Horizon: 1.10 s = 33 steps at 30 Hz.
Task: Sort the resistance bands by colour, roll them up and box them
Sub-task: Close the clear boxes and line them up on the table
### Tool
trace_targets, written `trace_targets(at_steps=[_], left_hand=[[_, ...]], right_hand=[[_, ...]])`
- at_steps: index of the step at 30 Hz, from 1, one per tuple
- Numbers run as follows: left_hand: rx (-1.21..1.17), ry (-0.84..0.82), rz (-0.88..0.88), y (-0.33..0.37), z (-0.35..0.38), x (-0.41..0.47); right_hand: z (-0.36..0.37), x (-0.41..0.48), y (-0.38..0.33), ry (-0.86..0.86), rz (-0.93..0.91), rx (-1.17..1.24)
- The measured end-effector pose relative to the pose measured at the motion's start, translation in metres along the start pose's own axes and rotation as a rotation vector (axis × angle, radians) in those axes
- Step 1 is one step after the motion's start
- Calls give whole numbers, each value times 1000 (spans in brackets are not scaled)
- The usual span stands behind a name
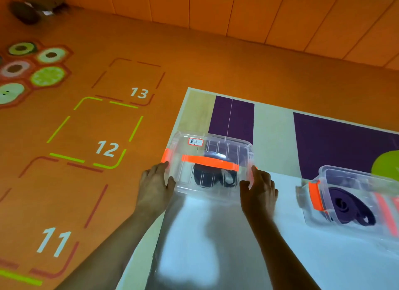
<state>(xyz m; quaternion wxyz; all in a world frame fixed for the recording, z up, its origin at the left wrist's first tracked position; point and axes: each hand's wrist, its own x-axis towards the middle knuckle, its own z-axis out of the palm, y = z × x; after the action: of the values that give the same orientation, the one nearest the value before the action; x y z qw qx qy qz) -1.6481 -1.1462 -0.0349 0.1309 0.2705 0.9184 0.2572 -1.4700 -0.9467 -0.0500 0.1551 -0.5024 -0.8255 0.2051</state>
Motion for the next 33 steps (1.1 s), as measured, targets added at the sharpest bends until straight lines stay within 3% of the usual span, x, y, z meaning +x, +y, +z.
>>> trace_targets(at_steps=[11,14,18,20,24,33], left_hand=[[-200,37,-28,0,-5,20],[-369,-25,-242,-3,3,27],[-674,-193,-481,1,13,30],[-681,-161,-420,2,14,30],[-535,-90,-237,1,10,31],[-372,-15,-107,11,11,22]], right_hand=[[-3,2,7,43,113,31],[-6,6,11,-23,264,89],[-3,22,17,-261,569,426],[-3,22,21,-292,497,427],[-6,18,22,-75,312,405],[6,12,21,94,177,323]])
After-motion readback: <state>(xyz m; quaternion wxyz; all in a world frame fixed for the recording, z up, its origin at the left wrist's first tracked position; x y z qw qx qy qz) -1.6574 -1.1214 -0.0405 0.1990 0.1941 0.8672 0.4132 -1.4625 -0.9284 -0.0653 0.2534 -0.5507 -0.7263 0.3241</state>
